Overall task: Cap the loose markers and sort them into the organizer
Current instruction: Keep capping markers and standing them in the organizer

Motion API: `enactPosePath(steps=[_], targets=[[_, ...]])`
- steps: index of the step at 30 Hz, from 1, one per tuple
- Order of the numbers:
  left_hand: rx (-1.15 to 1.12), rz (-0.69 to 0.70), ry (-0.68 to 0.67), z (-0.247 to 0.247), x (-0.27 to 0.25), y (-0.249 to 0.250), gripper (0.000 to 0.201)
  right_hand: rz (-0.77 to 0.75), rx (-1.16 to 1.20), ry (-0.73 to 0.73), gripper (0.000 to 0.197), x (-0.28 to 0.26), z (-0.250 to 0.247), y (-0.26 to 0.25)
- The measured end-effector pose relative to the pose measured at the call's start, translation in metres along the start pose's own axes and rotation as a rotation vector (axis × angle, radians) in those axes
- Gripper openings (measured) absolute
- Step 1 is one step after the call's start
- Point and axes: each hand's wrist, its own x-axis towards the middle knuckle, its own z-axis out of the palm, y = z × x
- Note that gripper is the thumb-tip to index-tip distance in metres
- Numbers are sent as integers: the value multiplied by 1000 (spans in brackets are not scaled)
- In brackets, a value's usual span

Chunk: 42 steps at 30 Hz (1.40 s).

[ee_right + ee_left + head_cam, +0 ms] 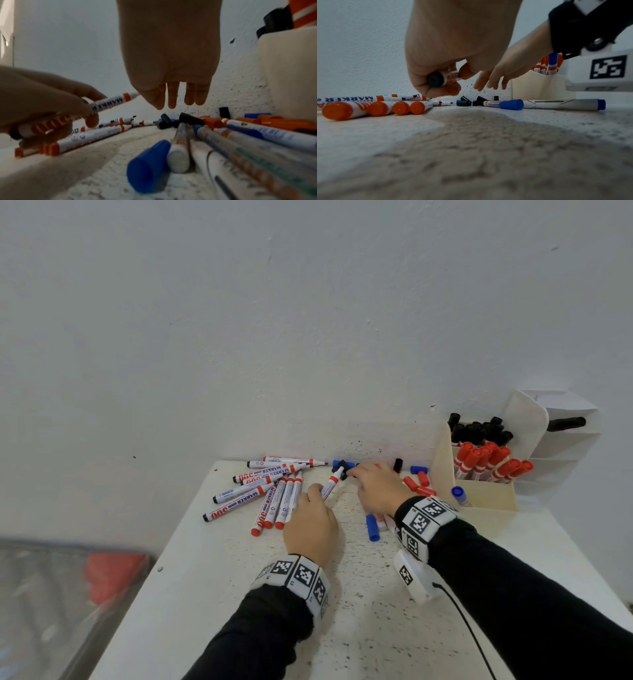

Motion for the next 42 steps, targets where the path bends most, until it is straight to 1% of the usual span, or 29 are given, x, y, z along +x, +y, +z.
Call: enactPosePath(steps=[3,9,13,16,20,23,25,27,29,33,37,39,42], targets=[[-35,-3,13,-2,-1,1,36,-23,-72,-35,59,10,10,-7],[-41,-30,18,-3,0,3,35,41,-146,-85,69,26,19,-9],[-37,-37,5,-3,1,2,37,29,-223,-28,59,30,19,-7],[-32,-35,-1,-1,3,1,36,8,-254,-18,57,29,21,-5],[-39,-41,-16,-1,2,1,35,-3,-235,89,46,30,22,-5],[-48,-59,-34,-2,3,1,37,10,-154,205,40,32,22,-3],[-92,-80,-83,0,3,1,38,16,-10,304,33,31,20,-1],[-135,-82,-130,2,2,1,37,3,152,348,26,29,17,-1],[-148,-73,-139,4,3,0,35,-2,255,352,24,25,12,-2],[-164,-50,-144,5,4,1,35,26,369,364,25,17,6,-2],[-119,-10,-117,4,3,1,36,60,424,356,34,8,3,1],[-90,15,-94,4,3,0,36,64,440,345,33,4,2,4],[-62,51,-99,2,3,0,35,0,430,275,30,-3,1,9]])
